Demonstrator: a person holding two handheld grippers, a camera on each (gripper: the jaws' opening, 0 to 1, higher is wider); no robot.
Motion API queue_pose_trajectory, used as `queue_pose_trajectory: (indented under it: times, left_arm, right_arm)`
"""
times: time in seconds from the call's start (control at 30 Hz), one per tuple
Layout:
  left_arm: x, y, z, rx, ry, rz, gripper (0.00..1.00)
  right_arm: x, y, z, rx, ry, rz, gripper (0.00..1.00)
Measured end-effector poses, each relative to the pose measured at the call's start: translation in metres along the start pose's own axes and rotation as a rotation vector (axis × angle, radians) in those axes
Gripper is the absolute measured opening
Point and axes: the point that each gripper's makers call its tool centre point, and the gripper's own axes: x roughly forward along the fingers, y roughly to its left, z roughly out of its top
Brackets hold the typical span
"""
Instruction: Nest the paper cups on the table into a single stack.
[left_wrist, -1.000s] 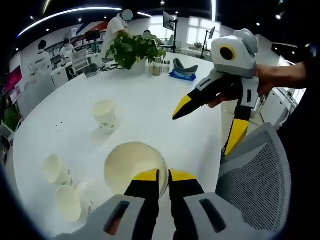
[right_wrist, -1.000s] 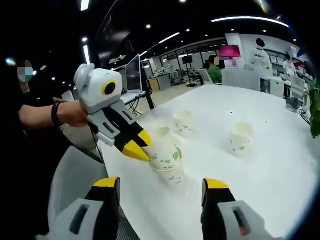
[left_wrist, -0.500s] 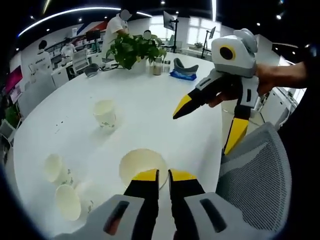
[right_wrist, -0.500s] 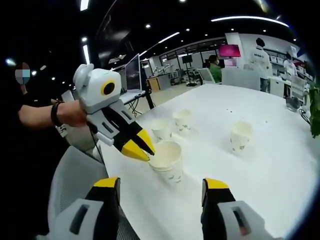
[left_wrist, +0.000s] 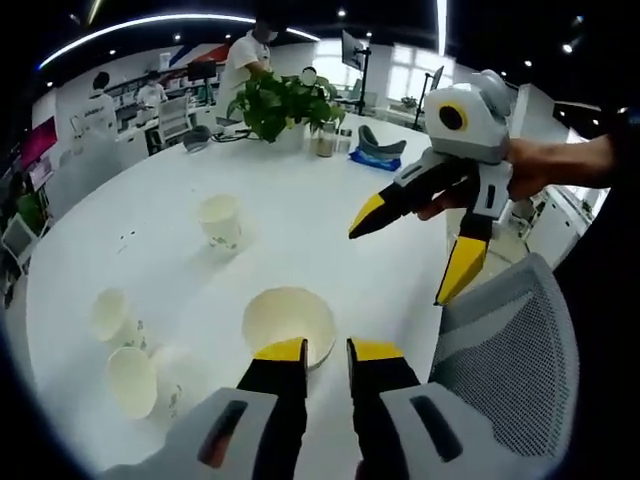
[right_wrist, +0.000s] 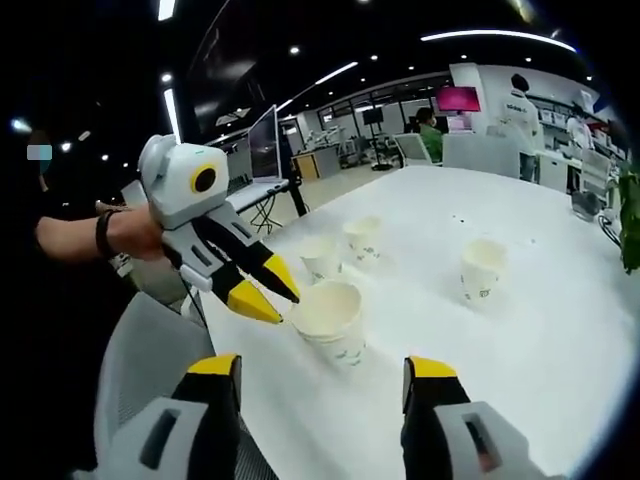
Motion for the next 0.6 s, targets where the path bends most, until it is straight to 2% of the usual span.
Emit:
queue_pose_trajectory:
  times: [0.27,0.37,0.6]
  left_arm:
    - [-0.011,0.006,-0.003,-0.048,-0.052,0.038,0.21]
    - [-0.017,0.015,-0.006,-0.061,-0.073,0.065,0.24]
    - [-0.030,0.024,-0.009,-0.122,-0.135,0.120,0.37]
  right_arm:
    - [0.002,-0.002,0.003,0.015,-0.007,-0.005,0.65]
    - [0.003,-0.005,0.009,0.031,-0.024,-0.013,0.64]
    - [0.005,-0.012,0.016,0.045,-0.034,-0.027,0.64]
